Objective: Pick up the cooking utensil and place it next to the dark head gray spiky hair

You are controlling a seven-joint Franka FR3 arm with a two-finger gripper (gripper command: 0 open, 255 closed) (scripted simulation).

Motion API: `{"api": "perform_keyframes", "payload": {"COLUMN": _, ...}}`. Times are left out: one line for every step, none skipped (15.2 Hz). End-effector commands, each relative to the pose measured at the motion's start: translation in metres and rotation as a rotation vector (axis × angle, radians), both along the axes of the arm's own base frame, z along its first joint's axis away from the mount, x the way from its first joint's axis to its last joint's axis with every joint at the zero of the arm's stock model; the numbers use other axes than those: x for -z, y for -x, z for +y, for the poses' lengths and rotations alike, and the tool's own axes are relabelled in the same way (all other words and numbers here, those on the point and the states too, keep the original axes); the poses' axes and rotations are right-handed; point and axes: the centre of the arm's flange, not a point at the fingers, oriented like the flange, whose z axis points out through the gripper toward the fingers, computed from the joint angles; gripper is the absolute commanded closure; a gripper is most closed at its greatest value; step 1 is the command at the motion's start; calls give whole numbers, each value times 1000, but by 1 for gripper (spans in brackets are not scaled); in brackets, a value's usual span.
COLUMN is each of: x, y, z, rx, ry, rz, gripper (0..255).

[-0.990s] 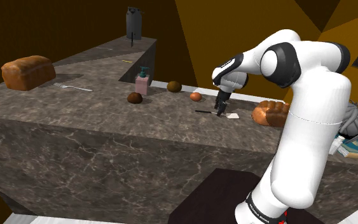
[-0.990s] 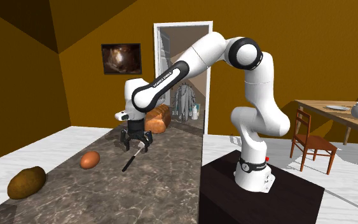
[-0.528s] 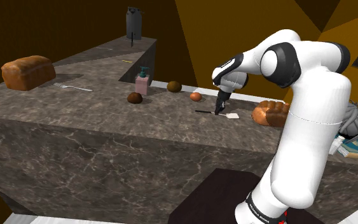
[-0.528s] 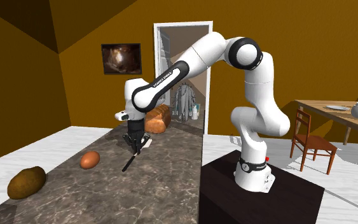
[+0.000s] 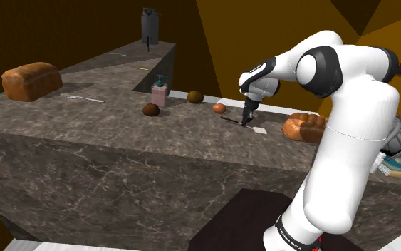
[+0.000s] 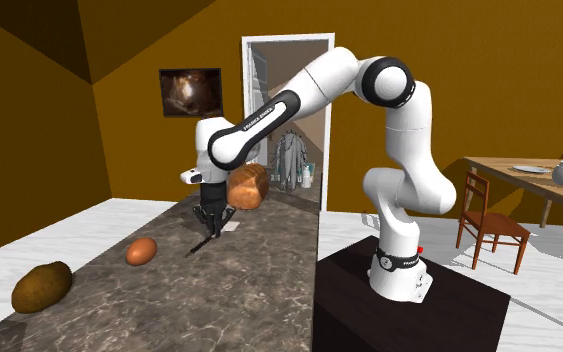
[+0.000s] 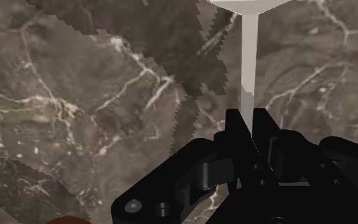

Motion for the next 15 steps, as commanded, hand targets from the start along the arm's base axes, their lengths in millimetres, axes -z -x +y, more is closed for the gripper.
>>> {"api": "perform_keyframes", "payload": {"x": -10, "y": 0, "z": 0, "rx": 0, "ry": 0, "rz": 0, "gripper": 255}}
{"api": "perform_keyframes", "payload": {"x": -15, "y": 0, "z": 0, "rx": 0, "ry": 0, "rz": 0, "gripper": 255}}
{"api": "perform_keyframes", "payload": {"x": -20, "y": 0, "z": 0, "rx": 0, "ry": 0, "rz": 0, "gripper": 255}}
{"api": "perform_keyframes", "payload": {"x": -26, "y": 0, "z": 0, "rx": 0, "ry": 0, "rz": 0, "gripper": 255}}
{"api": "perform_keyframes", "payload": {"x": -31, "y": 0, "z": 0, "rx": 0, "ry": 0, "rz": 0, "gripper": 255}}
{"api": "perform_keyframes", "payload": {"x": -36, "y": 0, "z": 0, "rx": 0, "ry": 0, "rz": 0, "gripper": 255}}
{"api": "perform_keyframes", "payload": {"x": -42, "y": 0, "z": 0, "rx": 0, "ry": 0, "rz": 0, "gripper": 255}}
{"api": "perform_keyframes", "payload": {"x": -47, "y": 0, "z": 0, "rx": 0, "ry": 0, "rz": 0, "gripper": 255}}
{"api": "perform_keyframes", "payload": {"x": -52, "y": 0, "z": 0, "rx": 0, "ry": 0, "rz": 0, "gripper": 255}}
{"api": "perform_keyframes", "payload": {"x": -57, "y": 0, "z": 0, "rx": 0, "ry": 0, "rz": 0, "gripper": 255}}
{"api": "perform_keyframes", "payload": {"x": -63, "y": 0, "z": 0, "rx": 0, "ry": 0, "rz": 0, "gripper": 255}}
{"api": "perform_keyframes", "payload": {"x": -68, "y": 0, "z": 0, "rx": 0, "ry": 0, "rz": 0, "gripper": 255}}
{"api": "perform_keyframes", "payload": {"x": -73, "y": 0, "z": 0, "rx": 0, "ry": 0, "rz": 0, "gripper": 255}}
{"api": "perform_keyframes", "payload": {"x": -79, "y": 0, "z": 0, "rx": 0, "ry": 0, "rz": 0, "gripper": 255}}
{"api": "perform_keyframes", "payload": {"x": -84, "y": 0, "z": 0, "rx": 0, "ry": 0, "rz": 0, "gripper": 255}}
